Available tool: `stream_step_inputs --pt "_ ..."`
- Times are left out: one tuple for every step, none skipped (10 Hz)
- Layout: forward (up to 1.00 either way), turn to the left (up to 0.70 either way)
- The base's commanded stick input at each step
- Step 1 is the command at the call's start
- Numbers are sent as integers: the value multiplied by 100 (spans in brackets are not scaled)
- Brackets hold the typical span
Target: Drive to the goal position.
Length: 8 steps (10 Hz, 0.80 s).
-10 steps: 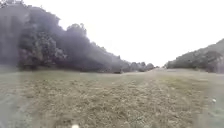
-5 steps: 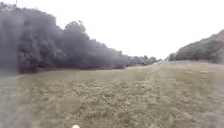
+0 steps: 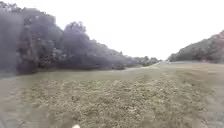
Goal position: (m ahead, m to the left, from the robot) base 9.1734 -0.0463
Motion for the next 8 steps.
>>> stream_step_inputs --pt "60 -14" --pt "60 -15" --pt "60 -15" --pt "60 -15" --pt "60 -12" --pt "60 -1" --pt "60 0" --pt "60 0"
